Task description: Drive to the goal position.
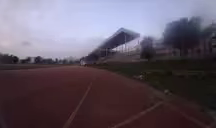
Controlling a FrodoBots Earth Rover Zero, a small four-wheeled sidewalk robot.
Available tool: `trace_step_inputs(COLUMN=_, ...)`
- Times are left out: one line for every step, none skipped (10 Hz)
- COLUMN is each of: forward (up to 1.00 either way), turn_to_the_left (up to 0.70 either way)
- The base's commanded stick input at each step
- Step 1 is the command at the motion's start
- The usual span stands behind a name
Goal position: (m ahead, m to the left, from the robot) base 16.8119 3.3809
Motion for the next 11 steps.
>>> trace_step_inputs(forward=0.70, turn_to_the_left=0.00)
trace_step_inputs(forward=0.70, turn_to_the_left=0.00)
trace_step_inputs(forward=0.70, turn_to_the_left=0.00)
trace_step_inputs(forward=0.70, turn_to_the_left=0.00)
trace_step_inputs(forward=0.70, turn_to_the_left=0.00)
trace_step_inputs(forward=0.70, turn_to_the_left=0.00)
trace_step_inputs(forward=0.70, turn_to_the_left=0.00)
trace_step_inputs(forward=0.70, turn_to_the_left=0.00)
trace_step_inputs(forward=0.70, turn_to_the_left=0.00)
trace_step_inputs(forward=0.70, turn_to_the_left=0.00)
trace_step_inputs(forward=0.70, turn_to_the_left=0.00)
